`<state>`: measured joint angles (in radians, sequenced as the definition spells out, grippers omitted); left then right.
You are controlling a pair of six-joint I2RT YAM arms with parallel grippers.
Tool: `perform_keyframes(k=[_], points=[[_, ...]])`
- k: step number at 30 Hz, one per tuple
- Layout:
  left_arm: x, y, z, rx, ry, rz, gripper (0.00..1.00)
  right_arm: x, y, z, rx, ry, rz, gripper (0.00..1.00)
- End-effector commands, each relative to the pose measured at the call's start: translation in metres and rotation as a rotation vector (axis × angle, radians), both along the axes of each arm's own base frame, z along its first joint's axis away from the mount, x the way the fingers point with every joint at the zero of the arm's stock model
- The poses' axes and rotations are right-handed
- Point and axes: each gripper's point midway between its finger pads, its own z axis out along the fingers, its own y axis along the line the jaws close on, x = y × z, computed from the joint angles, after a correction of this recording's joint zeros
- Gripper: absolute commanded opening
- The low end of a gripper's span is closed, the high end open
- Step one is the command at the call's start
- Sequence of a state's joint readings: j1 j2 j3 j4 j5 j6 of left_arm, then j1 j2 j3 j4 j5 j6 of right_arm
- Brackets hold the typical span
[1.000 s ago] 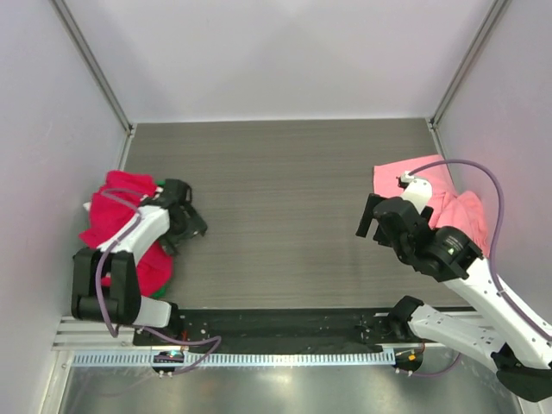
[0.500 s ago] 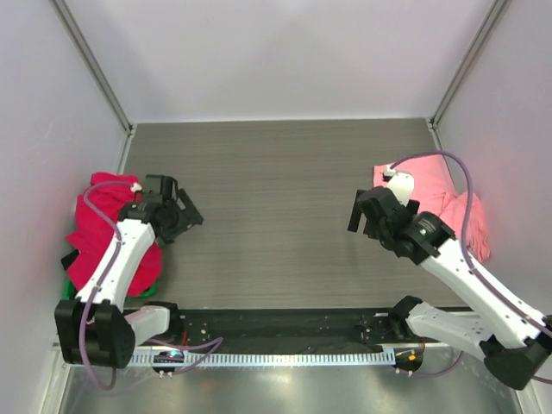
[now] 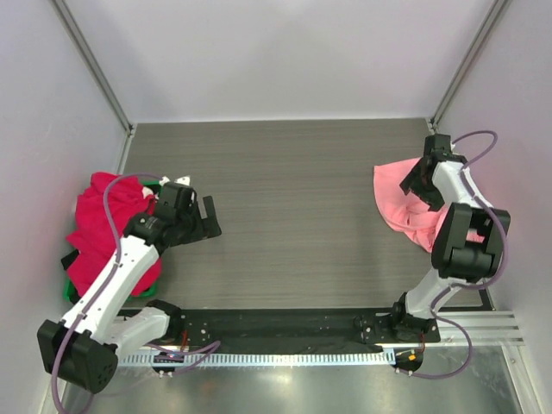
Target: Fold and stack the t-shirts
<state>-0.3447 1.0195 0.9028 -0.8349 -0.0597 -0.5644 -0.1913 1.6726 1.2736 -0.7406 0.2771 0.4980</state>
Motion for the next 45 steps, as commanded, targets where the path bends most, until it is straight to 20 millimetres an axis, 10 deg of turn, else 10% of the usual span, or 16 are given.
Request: perform_keyframes(k=[1,7,13,16,20,27,29,30,31,34,41,45], points=[[0.006,0.000,0.015,-0.007,-0.090,-0.025,0.92,0.034,0.003,-0.003,0.075,-0.072,0.024,0.81],[0.006,-0.001,0.011,-0.002,-0.072,-0.038,0.93,0.051,0.009,-0.039,0.129,-0.043,0.049,0.68],[0.007,-0.003,0.007,-0.002,-0.054,-0.046,0.93,0.058,0.023,-0.034,0.145,-0.066,0.095,0.12],[0.007,-0.003,0.007,-0.003,-0.054,-0.045,0.93,0.060,0.049,-0.017,0.131,-0.084,0.158,0.01],[0.007,-0.001,0.007,0.007,-0.059,-0.036,0.93,0.057,0.135,0.022,0.081,-0.115,0.361,0.01],[0.007,0.008,0.007,0.039,-0.065,-0.001,0.94,-0.041,0.315,0.026,-0.004,-0.048,0.765,0.01],[0.007,0.009,0.007,0.046,-0.060,0.008,0.94,-0.082,0.355,0.015,-0.016,-0.014,0.883,0.15],[0.008,0.012,0.006,0.055,-0.054,0.025,0.95,-0.093,0.366,0.011,-0.011,-0.004,0.912,0.31],[0.008,0.013,0.005,0.063,-0.048,0.036,0.95,-0.104,0.375,0.006,-0.027,0.012,0.944,0.68],[0.005,0.022,0.003,0.095,-0.026,0.085,0.98,-0.122,0.382,0.012,-0.077,0.010,0.983,0.99],[0.008,0.008,0.008,0.051,-0.030,0.073,0.88,-0.111,0.347,0.095,-0.035,-0.212,0.888,1.00],[0.004,-0.051,0.006,0.087,-0.036,-0.070,0.84,-0.112,0.301,0.092,-0.029,-0.226,0.785,1.00]])
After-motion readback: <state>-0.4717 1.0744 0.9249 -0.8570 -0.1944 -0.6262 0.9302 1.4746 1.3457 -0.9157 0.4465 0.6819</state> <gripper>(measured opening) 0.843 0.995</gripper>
